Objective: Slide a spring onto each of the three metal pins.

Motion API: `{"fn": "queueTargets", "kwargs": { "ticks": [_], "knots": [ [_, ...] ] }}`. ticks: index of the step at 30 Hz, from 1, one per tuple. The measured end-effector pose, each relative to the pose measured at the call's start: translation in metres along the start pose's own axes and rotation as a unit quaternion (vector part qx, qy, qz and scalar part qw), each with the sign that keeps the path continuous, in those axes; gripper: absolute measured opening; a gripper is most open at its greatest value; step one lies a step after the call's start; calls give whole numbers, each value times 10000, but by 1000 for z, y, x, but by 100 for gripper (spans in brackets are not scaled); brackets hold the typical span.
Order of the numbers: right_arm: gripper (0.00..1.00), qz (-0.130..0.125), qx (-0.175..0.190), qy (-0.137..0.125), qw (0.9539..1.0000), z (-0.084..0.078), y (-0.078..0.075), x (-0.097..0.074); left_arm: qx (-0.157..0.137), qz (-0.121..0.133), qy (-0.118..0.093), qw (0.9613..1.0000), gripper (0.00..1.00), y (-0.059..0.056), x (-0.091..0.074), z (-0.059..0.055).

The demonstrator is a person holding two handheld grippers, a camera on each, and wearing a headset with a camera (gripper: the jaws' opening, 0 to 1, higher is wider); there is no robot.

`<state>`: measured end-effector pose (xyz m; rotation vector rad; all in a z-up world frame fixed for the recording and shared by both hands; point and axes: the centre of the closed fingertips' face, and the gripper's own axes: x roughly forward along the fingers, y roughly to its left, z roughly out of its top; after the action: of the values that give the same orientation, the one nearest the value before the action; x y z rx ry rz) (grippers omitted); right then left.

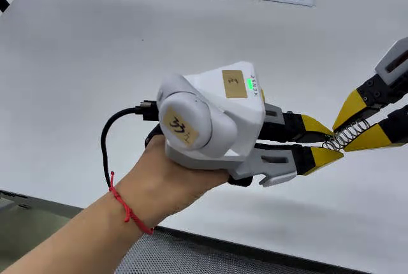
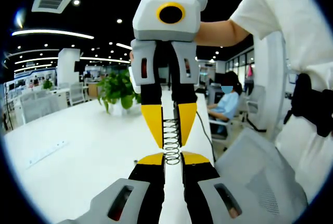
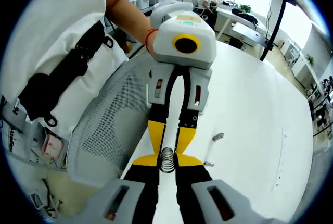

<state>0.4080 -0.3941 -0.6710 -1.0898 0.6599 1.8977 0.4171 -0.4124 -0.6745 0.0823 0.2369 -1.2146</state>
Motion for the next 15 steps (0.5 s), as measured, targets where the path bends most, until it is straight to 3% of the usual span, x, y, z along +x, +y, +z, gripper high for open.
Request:
{"fn": "queueTargets", "kwargs": {
  "ticks": [7,15],
  "knots": [
    [12,-14,26,16,10000,1,-3,-1,-37,111,43,9999,19,4,-6,-4],
    [12,-229,178,15,9996,-1,-16,-9,-7,436,215,9988,29,14,-28,-19]
  ]
}}
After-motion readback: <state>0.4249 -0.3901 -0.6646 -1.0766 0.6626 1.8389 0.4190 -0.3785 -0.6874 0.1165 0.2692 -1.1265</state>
